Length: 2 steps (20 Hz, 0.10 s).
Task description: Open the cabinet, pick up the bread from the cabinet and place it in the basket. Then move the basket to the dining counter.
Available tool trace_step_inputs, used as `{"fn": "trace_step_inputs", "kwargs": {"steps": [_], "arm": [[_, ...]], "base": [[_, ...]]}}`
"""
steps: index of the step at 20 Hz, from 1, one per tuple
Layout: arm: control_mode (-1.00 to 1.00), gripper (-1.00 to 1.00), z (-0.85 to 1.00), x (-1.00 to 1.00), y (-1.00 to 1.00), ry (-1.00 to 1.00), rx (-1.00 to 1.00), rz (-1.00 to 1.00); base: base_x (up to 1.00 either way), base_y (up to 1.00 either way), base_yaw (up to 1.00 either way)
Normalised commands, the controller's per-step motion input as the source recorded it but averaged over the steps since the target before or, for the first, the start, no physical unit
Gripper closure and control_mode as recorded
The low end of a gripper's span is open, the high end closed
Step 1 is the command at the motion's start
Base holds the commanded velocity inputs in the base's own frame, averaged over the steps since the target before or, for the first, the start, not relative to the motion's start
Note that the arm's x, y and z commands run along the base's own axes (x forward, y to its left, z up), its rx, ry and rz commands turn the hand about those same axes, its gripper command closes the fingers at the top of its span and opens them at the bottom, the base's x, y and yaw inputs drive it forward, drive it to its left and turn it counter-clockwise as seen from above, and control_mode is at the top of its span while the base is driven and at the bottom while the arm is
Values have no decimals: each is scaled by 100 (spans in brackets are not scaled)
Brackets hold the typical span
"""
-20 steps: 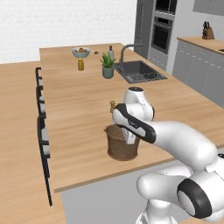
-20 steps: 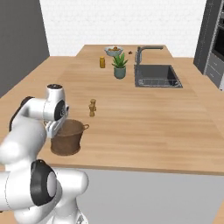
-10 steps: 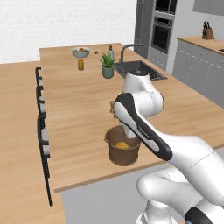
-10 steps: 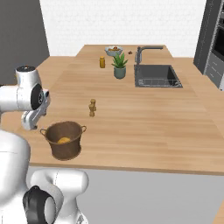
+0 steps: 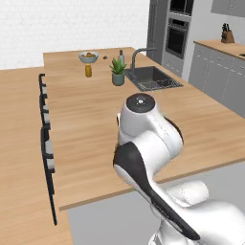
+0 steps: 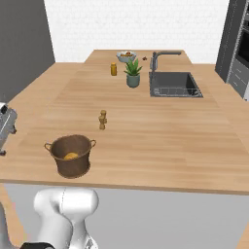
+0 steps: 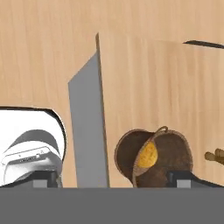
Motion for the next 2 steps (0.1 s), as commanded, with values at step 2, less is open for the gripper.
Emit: {"fn": "trace_step_inputs", "kwargs": {"steps": [2], "arm": [[-100, -100, -4, -56, 18, -15, -9, 0]], "base": [[0, 0, 0]]}}
